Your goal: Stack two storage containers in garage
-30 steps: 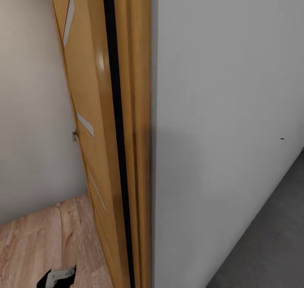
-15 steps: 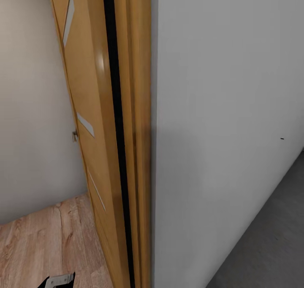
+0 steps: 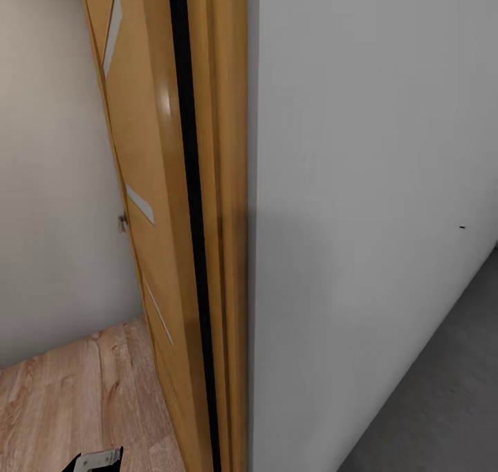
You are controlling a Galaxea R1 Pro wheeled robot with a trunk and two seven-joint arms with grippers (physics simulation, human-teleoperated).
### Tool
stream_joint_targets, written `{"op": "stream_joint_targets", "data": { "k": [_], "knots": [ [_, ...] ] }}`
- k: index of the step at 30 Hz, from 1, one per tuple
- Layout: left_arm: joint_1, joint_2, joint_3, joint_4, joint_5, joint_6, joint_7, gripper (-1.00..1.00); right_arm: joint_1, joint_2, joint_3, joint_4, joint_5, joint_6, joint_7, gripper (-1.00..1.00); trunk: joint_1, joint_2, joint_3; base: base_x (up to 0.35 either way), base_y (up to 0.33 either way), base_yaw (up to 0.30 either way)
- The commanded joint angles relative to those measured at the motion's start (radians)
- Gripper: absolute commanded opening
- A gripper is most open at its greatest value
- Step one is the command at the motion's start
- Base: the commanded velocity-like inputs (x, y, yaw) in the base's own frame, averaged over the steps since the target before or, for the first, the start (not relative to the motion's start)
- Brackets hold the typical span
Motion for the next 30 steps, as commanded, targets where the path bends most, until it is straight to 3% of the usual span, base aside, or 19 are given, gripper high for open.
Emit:
{"op": "stream_joint_targets", "data": {
  "k": [1, 30],
  "knots": [
    [-0.001, 0.0, 0.003, 0.001, 0.002, -0.003, -0.003, 1.0, 0.0, 0.0, -0.001, 0.0, 0.0, 0.0, 0.003, 1.0, 0.0, -0.001, -0.001, 0.0, 0.0, 0.0],
    [-0.001, 0.0, 0.003, 0.001, 0.002, -0.003, -0.003, 1.0, 0.0, 0.0, -0.001, 0.0, 0.001, -0.002, 0.003, 1.0, 0.0, -0.001, -0.001, 0.0, 0.0, 0.011]
  ]
}}
